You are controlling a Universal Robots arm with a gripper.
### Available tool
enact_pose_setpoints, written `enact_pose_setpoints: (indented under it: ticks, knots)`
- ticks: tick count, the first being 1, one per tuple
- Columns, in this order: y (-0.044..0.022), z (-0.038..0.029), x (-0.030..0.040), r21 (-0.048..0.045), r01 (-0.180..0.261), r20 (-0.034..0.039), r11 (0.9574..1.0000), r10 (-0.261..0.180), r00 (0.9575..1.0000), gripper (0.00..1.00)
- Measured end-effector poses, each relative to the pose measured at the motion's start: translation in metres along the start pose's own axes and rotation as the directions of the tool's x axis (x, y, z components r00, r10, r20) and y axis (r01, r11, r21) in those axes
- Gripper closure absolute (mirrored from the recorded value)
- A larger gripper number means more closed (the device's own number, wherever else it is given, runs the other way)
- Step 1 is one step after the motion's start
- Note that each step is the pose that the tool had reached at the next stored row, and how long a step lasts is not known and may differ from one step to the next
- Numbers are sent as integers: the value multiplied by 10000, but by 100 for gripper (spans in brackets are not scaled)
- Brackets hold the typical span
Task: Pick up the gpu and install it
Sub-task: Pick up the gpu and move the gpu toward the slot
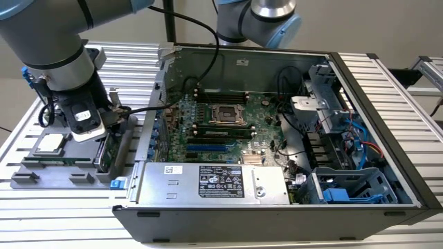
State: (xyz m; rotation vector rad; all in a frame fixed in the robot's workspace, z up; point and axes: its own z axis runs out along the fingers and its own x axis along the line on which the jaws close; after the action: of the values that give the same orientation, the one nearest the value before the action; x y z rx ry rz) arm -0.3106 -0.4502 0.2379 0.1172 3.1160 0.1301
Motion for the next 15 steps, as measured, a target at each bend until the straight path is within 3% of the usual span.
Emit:
enact_pose_setpoints:
  ticks: [7, 15]
  knots:
    - [9, 47, 3, 1, -1, 0, 10000, 1, 10000, 0]
    - [10, 53, 10, 0, -2, 0, 10000, 2, 10000, 0]
